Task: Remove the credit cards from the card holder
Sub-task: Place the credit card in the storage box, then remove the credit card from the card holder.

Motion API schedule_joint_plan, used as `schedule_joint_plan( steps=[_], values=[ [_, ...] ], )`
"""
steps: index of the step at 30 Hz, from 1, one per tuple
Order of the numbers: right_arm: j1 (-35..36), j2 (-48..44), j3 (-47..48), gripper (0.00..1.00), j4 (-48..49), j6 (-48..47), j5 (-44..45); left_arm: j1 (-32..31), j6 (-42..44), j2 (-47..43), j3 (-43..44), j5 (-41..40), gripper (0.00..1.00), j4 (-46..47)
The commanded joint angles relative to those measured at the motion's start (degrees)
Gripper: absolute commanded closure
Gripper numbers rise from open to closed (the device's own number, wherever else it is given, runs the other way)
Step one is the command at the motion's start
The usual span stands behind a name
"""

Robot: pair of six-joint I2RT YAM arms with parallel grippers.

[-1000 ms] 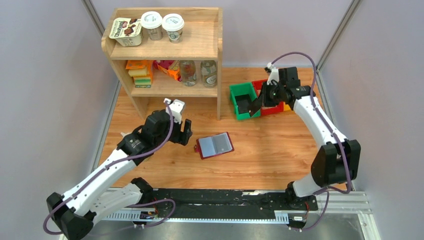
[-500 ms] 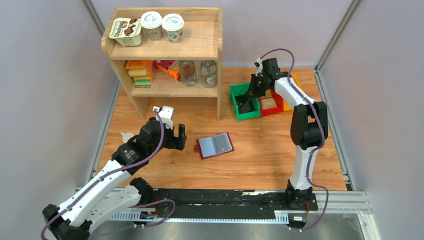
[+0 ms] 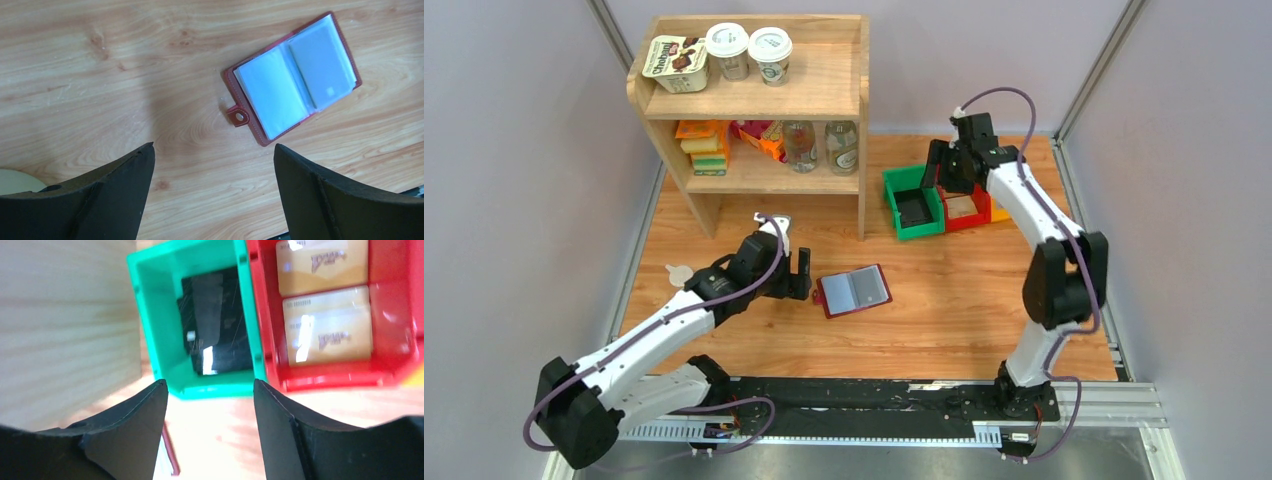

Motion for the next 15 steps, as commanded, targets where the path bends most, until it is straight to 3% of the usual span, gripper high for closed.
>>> schedule_joint_plan(
  steps=[1, 7, 12, 15],
  values=[
    [3.10, -15.73, -12.12, 0.32, 3.94, 3.65, 0.97, 0.09, -4.67, 4.03, 1.79, 1.25, 0.06, 1.78],
    [13.37, -30.86, -32.88, 0.31, 13.88, 9.37, -1.59, 0.09, -9.78, 9.13, 1.70, 2.92, 0.12, 3.19],
    [23.57, -35.19, -41.34, 0.33, 17.40, 11.21, 1.57, 0.09, -10.49, 11.32, 1.17, 4.68, 0.21, 5.73],
    [27.80, -33.88, -43.28, 0.41, 18.46, 12.53, 4.38, 0.09, -9.87, 12.12, 1.00, 5.21, 0.23, 7.05]
  ],
)
